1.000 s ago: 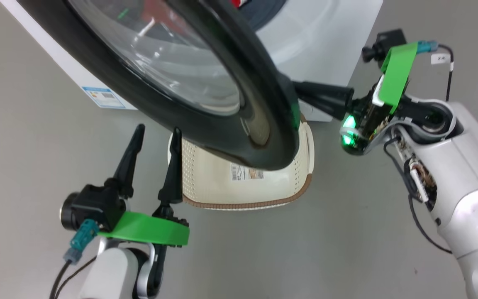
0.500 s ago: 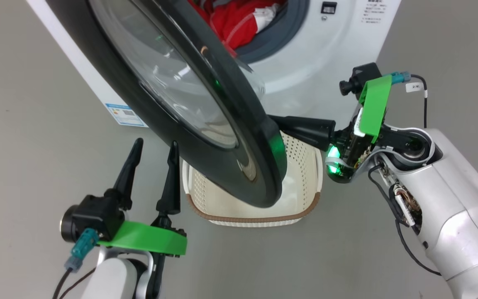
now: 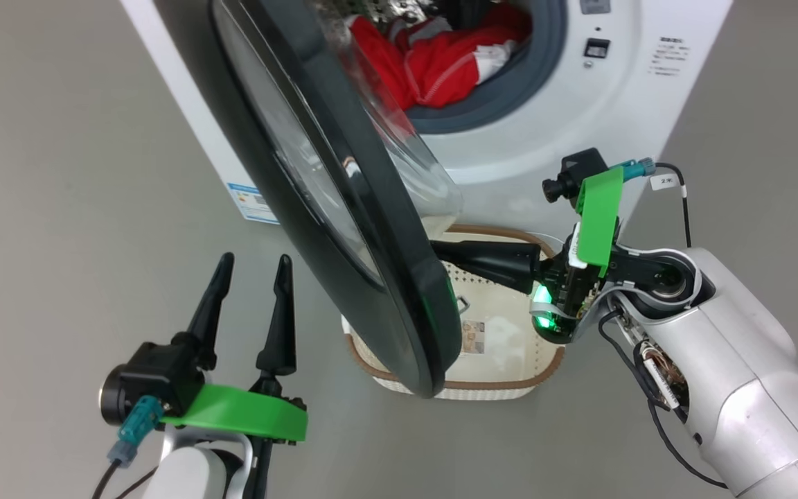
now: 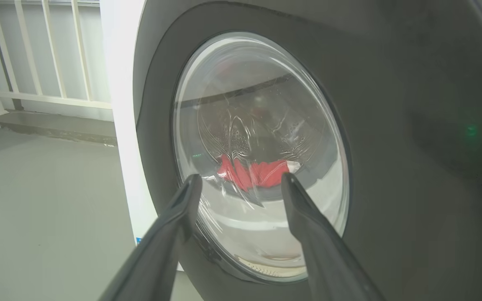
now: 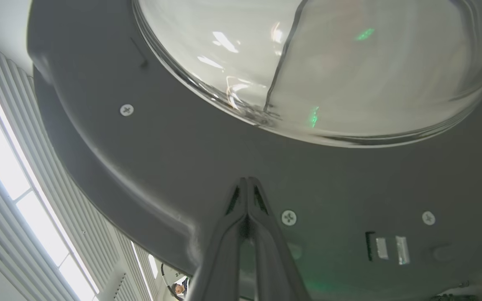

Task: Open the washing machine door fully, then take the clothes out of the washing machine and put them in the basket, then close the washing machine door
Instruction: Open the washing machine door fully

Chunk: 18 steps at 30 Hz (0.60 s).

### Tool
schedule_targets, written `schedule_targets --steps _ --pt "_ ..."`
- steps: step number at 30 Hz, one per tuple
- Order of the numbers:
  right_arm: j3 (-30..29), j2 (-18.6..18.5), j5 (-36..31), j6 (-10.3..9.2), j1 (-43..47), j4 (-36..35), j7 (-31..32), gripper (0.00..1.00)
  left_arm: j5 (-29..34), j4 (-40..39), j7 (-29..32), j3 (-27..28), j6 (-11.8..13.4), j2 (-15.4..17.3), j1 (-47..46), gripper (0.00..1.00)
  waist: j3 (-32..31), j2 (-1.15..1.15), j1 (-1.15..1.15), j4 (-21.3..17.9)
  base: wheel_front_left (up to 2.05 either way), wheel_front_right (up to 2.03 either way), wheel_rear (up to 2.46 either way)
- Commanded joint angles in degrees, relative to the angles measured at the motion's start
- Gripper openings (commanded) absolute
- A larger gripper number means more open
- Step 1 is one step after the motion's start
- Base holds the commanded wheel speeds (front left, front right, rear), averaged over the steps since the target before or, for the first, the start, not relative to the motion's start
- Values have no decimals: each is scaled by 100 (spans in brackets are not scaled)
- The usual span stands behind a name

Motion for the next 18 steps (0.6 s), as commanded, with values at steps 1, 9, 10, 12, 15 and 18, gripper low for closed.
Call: schedule_targets --steps 1,9,10,12,15,18 --pt "87 169 61 5 67 -179 11 0 -8 -111 -44 202 56 123 31 100 -86 0 0 129 0 0 0" --pt "197 222 150 5 171 -190 22 0 -21 -72 -44 241 69 123 143 100 -243 0 0 443 0 0 0" --pt "211 229 157 5 179 -189 13 0 -20 -70 -44 241 71 123 156 100 -256 0 0 481 0 0 0" --pt "243 241 178 5 193 -184 14 0 -21 -59 -44 238 72 123 176 100 -284 0 0 555 0 0 0" --pt "298 259 204 5 220 -170 14 0 -29 -41 -44 224 78 123 202 100 -332 0 0 677 0 0 0" --pt "368 275 223 5 242 -150 29 0 -37 -32 -44 208 95 123 224 100 -367 0 0 799 0 0 0"
